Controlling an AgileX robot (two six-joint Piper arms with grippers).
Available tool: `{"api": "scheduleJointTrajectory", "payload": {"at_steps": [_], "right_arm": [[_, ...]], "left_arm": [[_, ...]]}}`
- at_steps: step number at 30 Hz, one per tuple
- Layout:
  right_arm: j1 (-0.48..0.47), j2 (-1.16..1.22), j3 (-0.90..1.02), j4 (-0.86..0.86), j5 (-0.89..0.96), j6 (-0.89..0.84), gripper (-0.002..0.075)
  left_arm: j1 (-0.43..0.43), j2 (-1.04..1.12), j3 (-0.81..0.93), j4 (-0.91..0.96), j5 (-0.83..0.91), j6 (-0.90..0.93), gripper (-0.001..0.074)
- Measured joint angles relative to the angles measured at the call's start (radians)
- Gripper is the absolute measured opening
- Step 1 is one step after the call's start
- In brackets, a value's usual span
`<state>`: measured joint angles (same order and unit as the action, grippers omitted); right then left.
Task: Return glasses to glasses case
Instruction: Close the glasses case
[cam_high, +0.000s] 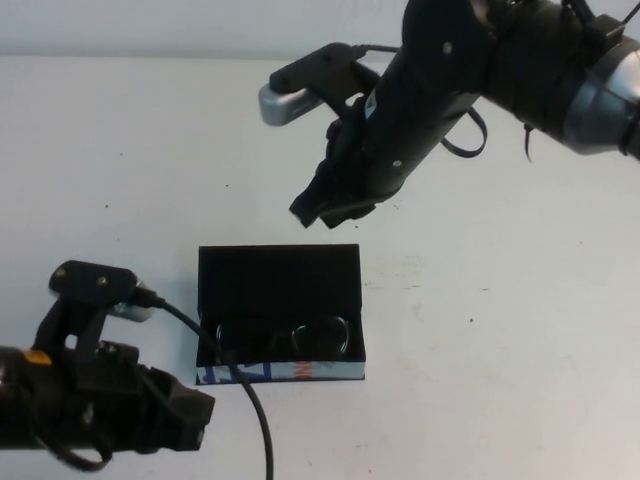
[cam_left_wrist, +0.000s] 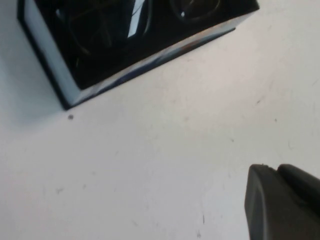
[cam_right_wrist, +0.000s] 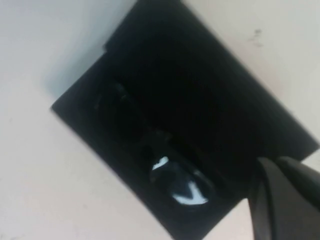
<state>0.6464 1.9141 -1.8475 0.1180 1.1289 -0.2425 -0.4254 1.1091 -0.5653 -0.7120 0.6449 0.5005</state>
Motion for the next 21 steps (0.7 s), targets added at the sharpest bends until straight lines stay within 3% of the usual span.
{"api": "scheduleJointTrajectory", "payload": {"at_steps": [6,13,21], "right_arm": [[-0.084,0.002,0.000,0.082,-0.040,0.009,-0.0011],[-0.093,0.055,0.000,0.115,-0.072,0.009,-0.0011],[-0.093,0.151,-0.054,0.147,-0.094,0.011,-0.0011]], "left_arm": [[0.000,0.124,0.000,-0.210,-0.074,0.236,-0.0001],[0.000,0.269,-0.005,-0.477,-0.130,0.544,-0.0001],[0.010,0.403,-0.006,-0.600,-0.135,0.715,-0.0001]]}}
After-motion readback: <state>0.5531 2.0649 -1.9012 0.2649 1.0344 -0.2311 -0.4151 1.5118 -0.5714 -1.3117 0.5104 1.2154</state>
